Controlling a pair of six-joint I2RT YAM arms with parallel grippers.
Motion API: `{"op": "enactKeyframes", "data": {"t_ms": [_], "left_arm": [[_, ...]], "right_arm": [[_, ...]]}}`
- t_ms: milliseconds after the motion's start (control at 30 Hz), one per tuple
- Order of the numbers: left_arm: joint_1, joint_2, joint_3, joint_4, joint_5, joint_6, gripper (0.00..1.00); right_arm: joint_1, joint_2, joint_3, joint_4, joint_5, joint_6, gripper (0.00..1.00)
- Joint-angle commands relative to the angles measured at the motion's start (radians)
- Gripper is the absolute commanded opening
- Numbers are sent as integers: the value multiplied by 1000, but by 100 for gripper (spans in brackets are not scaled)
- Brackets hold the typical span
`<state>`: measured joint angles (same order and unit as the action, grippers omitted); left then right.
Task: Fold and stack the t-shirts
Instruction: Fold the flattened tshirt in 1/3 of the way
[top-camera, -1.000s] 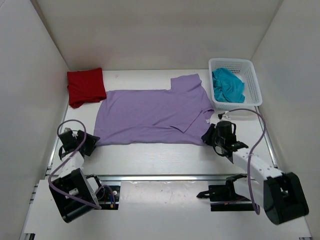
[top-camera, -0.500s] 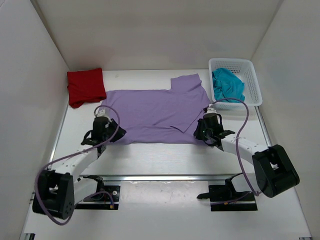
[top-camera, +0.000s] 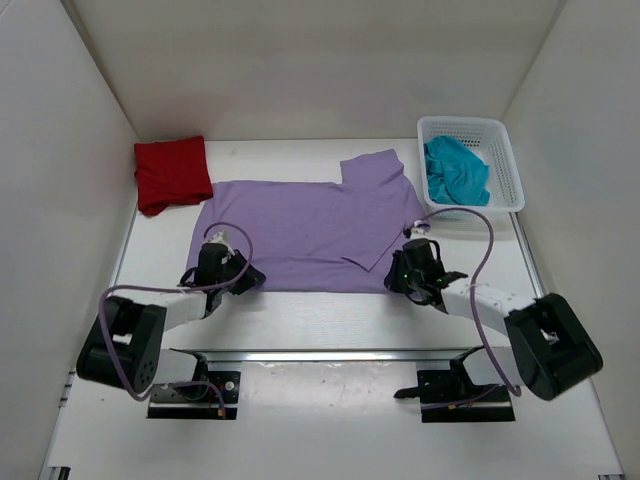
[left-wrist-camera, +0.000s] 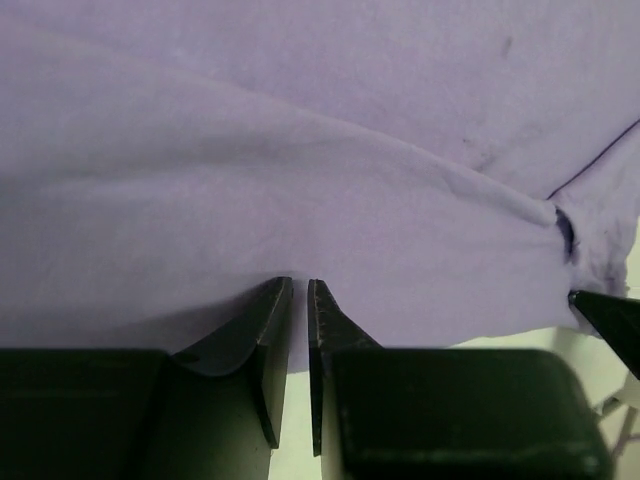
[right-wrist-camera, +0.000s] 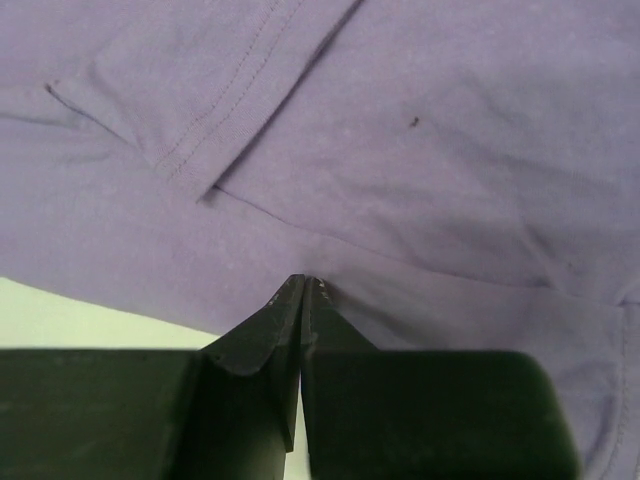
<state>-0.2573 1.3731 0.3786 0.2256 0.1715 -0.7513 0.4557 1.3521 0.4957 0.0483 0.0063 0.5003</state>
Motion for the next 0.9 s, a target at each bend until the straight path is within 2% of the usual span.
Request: {"op": "enactKeyframes", "data": {"t_ms": [0, 167, 300, 400, 500, 567, 633, 733, 767, 867], "left_arm": [[47, -101, -122, -31, 83, 15, 24], [49, -378, -239, -169, 53, 49, 25], [7, -599, -326, -287, 37, 15, 26], [-20, -695, -356, -331, 54, -25, 27], [-7, -668, -269, -327, 60, -11, 29], [-7, -617, -111, -341, 57, 32, 31], [41, -525, 16, -344, 78, 73, 33], [176, -383, 142, -248, 193, 47, 34], [203, -324, 181, -211, 204, 46, 35], [227, -223, 204, -116, 174, 7, 35]], "right_arm": [[27, -109, -110, -80, 1, 32, 0], [47, -342, -267, -178, -71, 105, 0], [46, -532, -270, -327, -92, 141, 0], [73, -606, -272, -357, -120, 155, 0], [31, -584, -174, -355, -144, 110, 5], [0, -541, -89, -352, -155, 40, 14], [-6, -483, -22, -297, -184, 15, 19], [21, -375, -6, -184, -212, -6, 26], [34, -329, 3, -141, -207, -3, 30], [29, -216, 3, -55, -221, 12, 31]]}}
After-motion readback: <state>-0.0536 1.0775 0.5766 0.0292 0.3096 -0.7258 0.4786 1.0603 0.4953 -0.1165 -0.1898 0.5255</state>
